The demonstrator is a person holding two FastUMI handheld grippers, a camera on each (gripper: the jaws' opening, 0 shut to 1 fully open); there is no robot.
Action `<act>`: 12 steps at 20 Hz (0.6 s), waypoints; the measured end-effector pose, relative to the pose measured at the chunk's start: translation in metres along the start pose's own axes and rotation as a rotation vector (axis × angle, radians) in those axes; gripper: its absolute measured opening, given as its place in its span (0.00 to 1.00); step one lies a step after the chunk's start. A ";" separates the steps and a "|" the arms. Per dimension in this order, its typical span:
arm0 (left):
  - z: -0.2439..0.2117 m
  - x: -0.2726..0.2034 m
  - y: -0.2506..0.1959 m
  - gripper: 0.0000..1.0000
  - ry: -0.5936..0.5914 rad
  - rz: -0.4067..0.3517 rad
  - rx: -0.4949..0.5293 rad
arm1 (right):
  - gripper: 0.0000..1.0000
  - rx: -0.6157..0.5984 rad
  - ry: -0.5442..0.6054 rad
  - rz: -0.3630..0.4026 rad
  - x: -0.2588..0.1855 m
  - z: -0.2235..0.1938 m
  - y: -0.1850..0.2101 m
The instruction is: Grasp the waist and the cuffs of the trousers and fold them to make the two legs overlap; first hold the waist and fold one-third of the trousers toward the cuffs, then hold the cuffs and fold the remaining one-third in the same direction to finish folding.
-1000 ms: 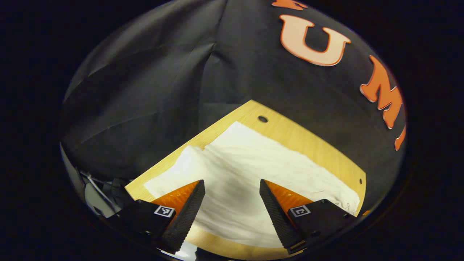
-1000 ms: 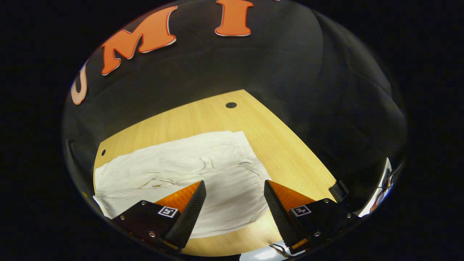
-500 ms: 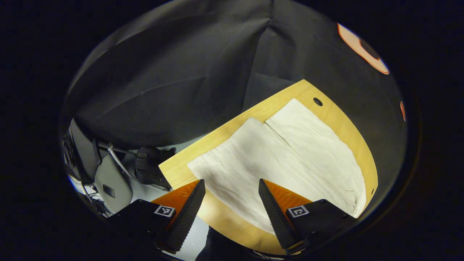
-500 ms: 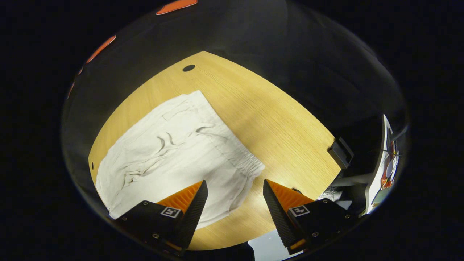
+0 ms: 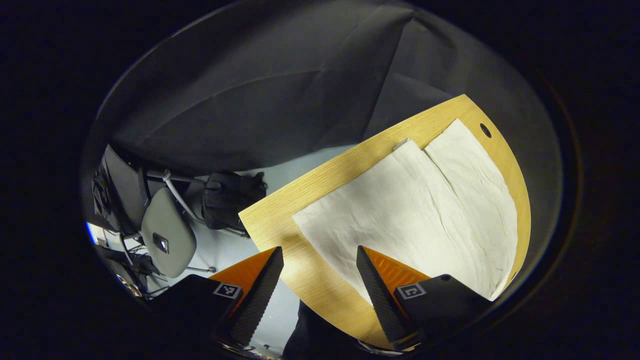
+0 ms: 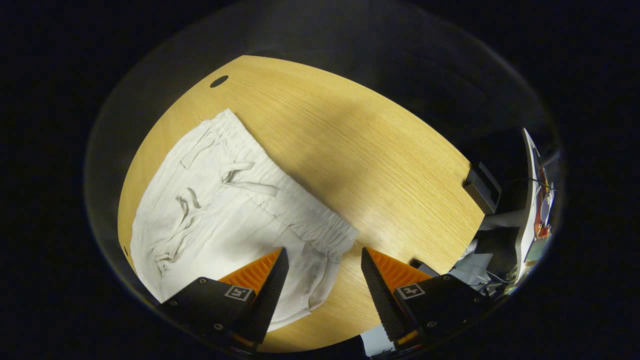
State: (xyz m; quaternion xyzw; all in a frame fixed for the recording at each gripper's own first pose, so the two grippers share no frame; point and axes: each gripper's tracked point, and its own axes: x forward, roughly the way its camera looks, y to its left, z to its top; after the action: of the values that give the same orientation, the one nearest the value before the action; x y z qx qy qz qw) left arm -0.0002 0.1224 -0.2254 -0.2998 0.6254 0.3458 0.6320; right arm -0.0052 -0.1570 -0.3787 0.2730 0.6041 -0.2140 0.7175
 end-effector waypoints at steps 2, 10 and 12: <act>0.007 0.007 -0.002 0.97 0.027 0.019 -0.046 | 0.89 0.011 0.000 -0.011 0.005 0.006 0.002; 0.009 0.044 -0.020 0.94 0.098 0.030 -0.068 | 0.86 0.034 0.025 -0.042 0.015 0.008 0.006; 0.010 0.044 -0.020 0.86 0.097 0.022 -0.068 | 0.87 0.047 0.028 -0.043 0.017 0.008 0.008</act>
State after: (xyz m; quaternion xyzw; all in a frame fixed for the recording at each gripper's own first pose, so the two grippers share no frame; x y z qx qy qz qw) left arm 0.0208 0.1222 -0.2698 -0.3305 0.6467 0.3587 0.5864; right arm 0.0085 -0.1560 -0.3929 0.2798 0.6146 -0.2396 0.6975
